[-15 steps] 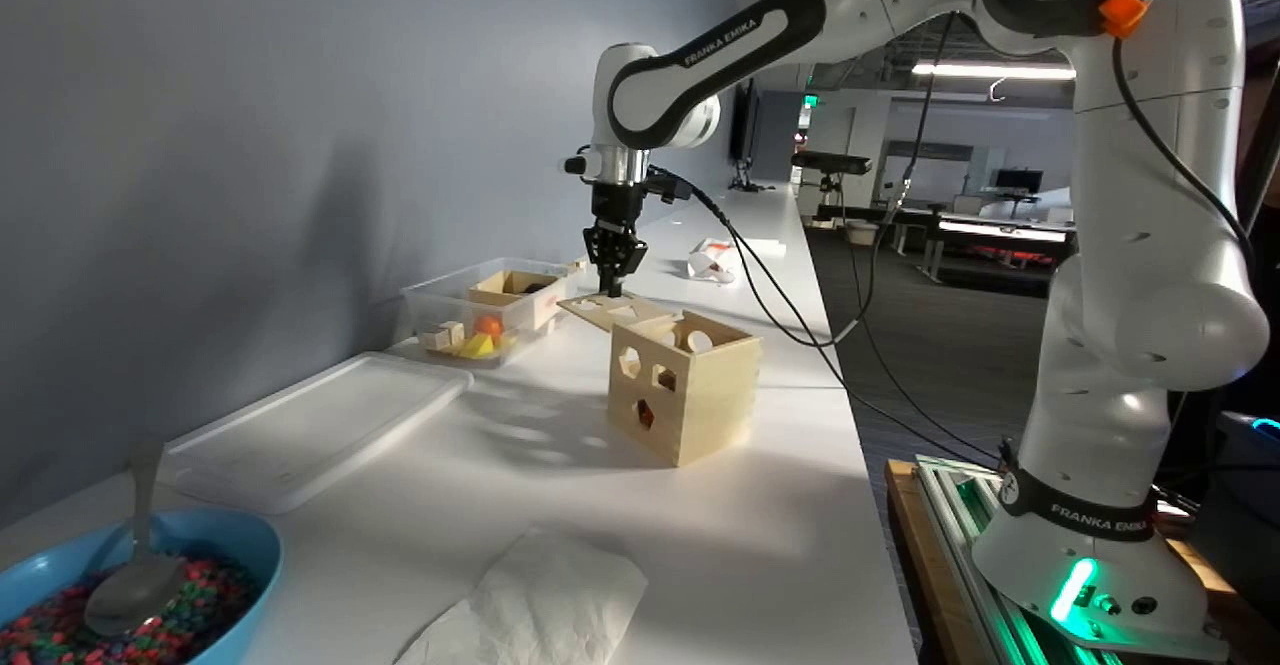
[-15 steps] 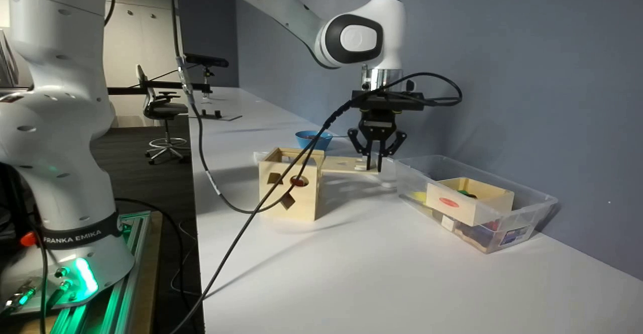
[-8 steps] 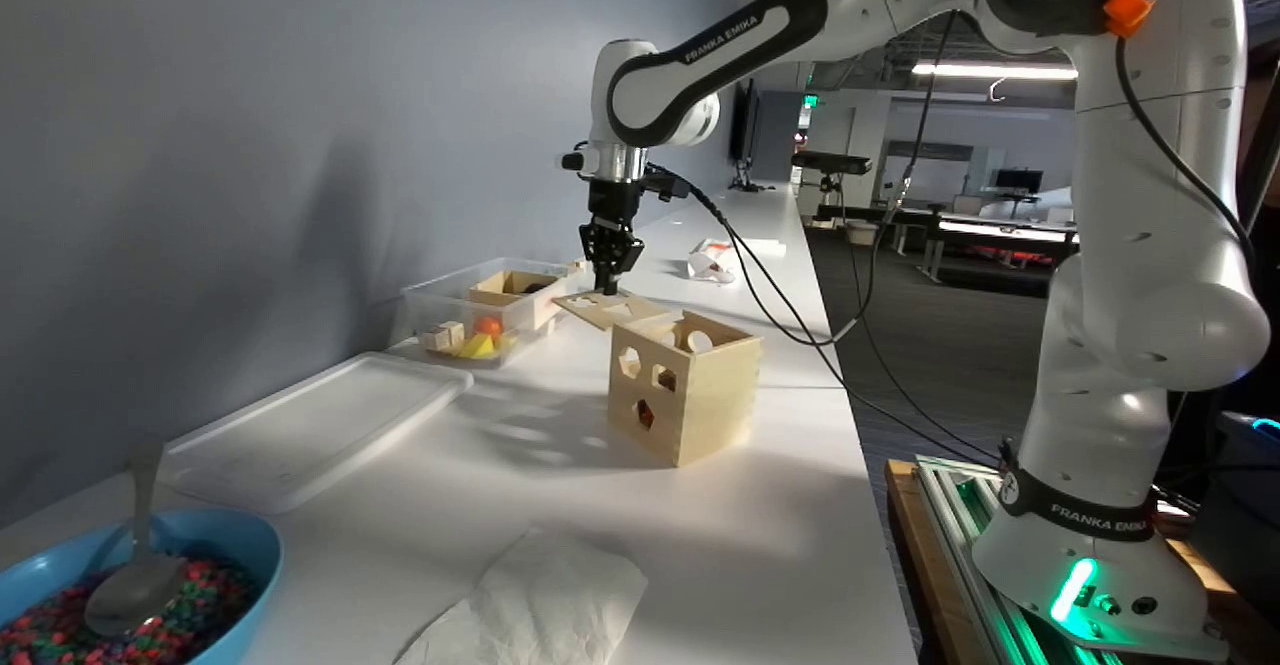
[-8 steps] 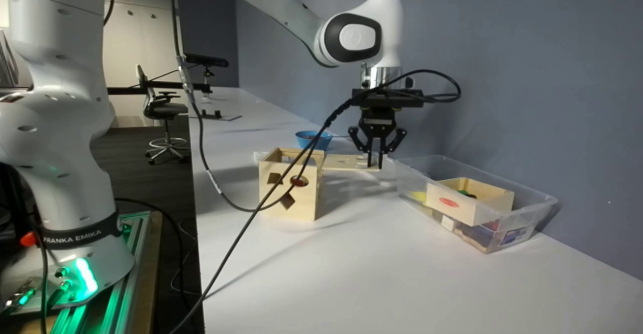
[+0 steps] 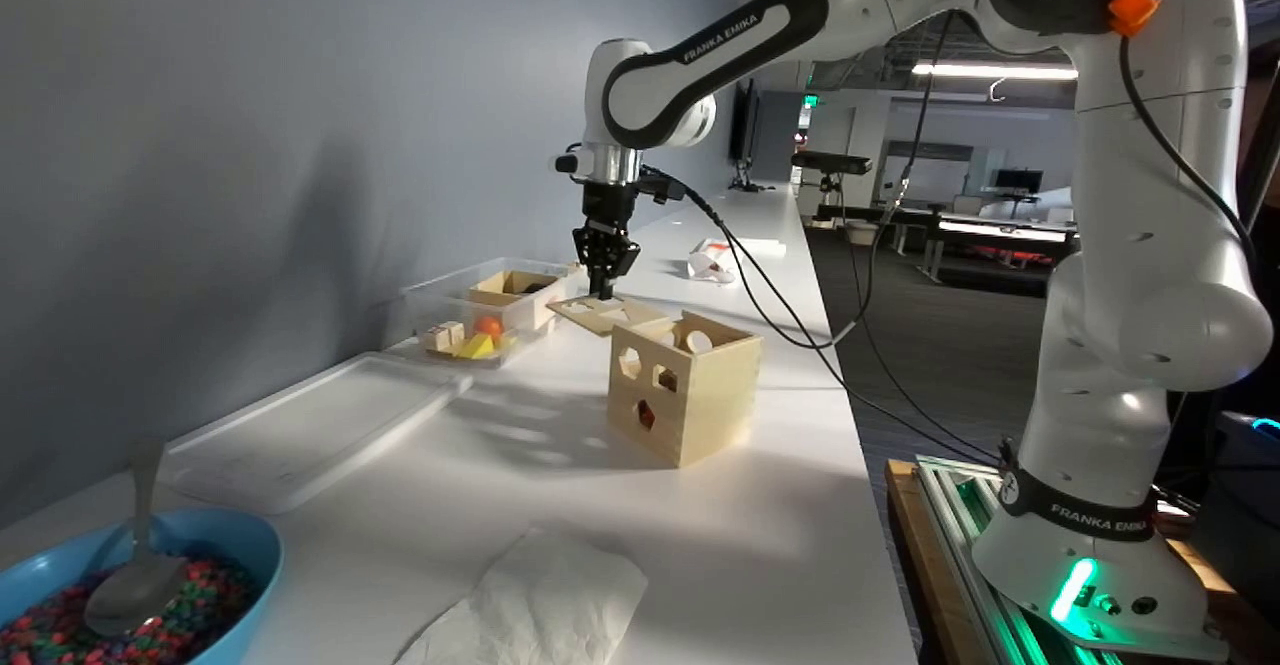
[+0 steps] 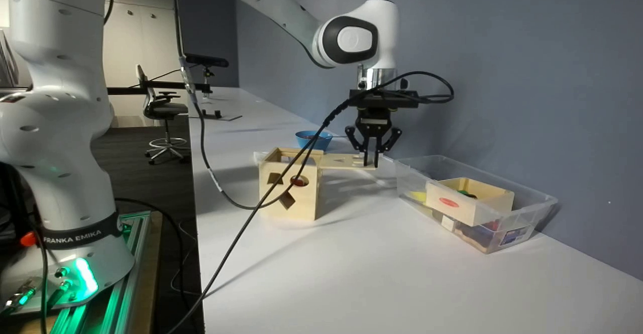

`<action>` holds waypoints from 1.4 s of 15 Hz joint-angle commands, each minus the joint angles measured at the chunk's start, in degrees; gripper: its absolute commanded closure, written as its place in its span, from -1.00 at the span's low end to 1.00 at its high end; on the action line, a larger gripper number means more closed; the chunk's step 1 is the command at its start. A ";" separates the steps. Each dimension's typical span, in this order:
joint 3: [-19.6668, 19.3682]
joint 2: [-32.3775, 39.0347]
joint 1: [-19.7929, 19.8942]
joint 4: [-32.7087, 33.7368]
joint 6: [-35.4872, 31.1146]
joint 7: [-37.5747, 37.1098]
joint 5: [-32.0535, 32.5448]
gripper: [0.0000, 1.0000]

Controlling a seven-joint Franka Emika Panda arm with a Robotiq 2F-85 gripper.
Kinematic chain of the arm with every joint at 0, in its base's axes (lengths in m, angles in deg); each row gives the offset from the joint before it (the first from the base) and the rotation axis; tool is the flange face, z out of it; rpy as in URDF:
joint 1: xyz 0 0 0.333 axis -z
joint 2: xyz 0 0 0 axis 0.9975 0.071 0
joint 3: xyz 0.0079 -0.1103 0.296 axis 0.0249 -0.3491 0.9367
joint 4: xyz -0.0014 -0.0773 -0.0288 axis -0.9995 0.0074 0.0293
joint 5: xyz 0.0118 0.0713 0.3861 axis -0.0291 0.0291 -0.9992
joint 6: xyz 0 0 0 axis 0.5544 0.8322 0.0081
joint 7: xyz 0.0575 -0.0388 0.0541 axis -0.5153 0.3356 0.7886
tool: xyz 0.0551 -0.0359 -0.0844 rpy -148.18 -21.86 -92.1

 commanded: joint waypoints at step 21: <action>-0.77 -2.92 0.12 -5.43 -2.26 -4.68 -0.10 0.89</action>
